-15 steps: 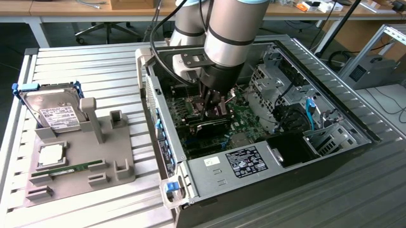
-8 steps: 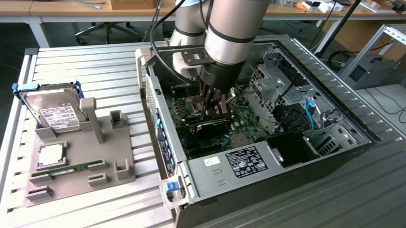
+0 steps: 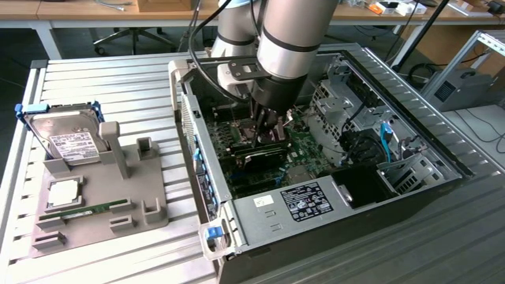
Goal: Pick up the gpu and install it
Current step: 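Press down on the gpu until it lock into place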
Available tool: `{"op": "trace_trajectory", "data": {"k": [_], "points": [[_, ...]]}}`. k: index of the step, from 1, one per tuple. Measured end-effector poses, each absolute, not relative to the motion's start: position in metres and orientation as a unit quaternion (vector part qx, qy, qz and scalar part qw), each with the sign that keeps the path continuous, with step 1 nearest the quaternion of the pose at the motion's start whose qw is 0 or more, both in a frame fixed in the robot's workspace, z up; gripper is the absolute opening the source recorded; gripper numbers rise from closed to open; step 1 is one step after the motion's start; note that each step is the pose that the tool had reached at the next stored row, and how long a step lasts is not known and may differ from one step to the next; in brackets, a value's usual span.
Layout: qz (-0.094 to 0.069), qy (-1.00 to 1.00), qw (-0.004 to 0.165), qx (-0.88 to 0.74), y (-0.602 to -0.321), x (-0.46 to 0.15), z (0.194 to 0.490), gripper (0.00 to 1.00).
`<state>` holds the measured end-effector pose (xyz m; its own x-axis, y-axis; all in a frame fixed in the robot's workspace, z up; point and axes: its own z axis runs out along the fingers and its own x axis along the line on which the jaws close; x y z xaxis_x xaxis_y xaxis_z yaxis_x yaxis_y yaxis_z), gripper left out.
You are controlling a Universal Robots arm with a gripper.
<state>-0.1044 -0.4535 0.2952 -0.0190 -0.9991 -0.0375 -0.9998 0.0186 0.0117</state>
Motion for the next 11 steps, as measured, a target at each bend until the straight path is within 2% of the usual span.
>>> {"op": "trace_trajectory", "data": {"k": [11], "points": [[0.017, 0.714, 0.009, -0.7, -0.4535, -0.1043, 0.2995, 0.11]]}}
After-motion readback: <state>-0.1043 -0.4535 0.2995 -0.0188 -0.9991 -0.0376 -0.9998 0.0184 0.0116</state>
